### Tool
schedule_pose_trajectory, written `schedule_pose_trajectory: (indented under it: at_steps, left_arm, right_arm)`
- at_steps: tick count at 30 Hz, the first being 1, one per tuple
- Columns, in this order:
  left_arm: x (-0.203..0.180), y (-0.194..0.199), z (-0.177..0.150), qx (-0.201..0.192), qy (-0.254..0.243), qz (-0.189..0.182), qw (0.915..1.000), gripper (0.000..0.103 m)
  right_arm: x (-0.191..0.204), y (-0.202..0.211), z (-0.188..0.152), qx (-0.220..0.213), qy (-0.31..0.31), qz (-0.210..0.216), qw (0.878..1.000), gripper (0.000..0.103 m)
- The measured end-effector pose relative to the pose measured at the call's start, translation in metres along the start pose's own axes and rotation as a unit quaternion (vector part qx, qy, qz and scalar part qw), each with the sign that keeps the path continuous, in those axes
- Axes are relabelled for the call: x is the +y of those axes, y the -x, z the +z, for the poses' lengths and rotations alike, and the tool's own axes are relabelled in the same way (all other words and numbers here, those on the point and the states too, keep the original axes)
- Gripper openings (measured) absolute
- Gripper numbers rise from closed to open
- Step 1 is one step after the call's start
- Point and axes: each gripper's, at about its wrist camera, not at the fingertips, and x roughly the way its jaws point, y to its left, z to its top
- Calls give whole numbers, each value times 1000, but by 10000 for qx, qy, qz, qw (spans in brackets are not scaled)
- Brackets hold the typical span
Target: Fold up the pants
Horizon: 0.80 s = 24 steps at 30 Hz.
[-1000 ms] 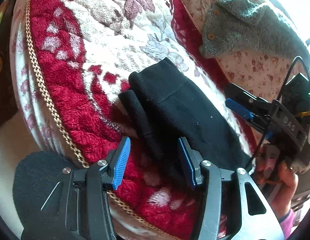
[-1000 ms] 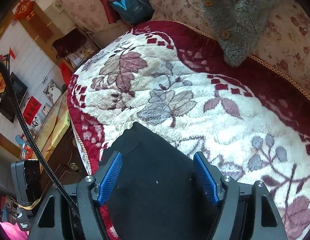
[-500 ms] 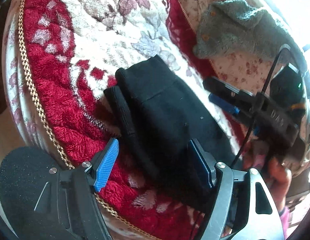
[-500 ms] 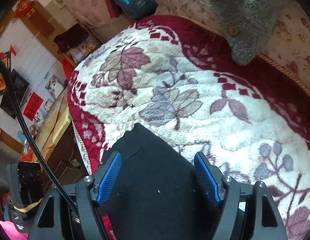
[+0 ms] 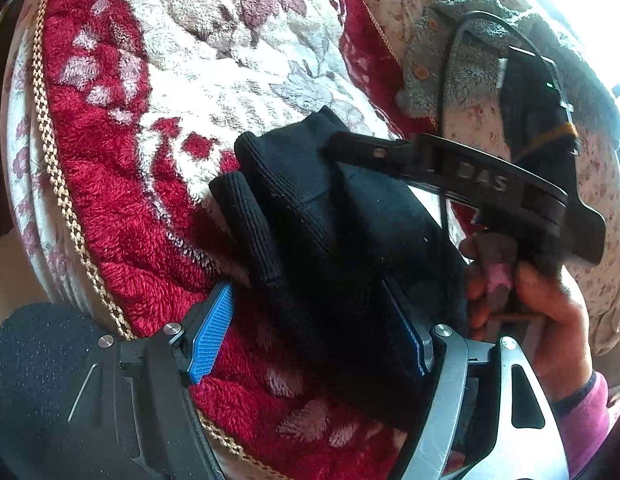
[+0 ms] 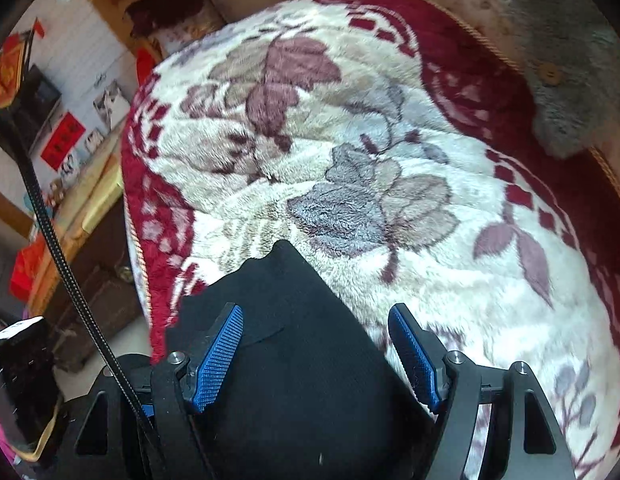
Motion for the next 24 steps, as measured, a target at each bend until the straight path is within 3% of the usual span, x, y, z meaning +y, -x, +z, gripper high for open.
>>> schedule_pose_trajectory:
  at_steps: [3, 9, 11, 14, 16, 24]
  left_arm:
    - [0, -3, 2, -39, 39, 24, 10000, 73]
    - [-2, -9, 4, -253, -121, 74, 9996, 70]
    - [-4, -9, 5, -382, -295, 222, 9986, 34]
    - [-2, -7, 10, -385, -339, 13, 9987, 18]
    - [-5, -1, 10, -469, -431, -52, 9980, 16]
    - [-38, 43, 6, -963, -1012, -349, 9896, 15]
  right_arm:
    - [2, -11, 1, 61, -14, 125, 9999, 71]
    - [12, -17, -2, -103, 280, -160, 9994, 54]
    - [14, -13, -4, -185, 286, -163, 9993, 44]
    - [14, -2, -7, -349, 146, -137, 9992, 27]
    - [14, 8, -8, -467, 58, -59, 9989, 19]
    - [18, 81, -20, -1253, -346, 370, 9908, 18]
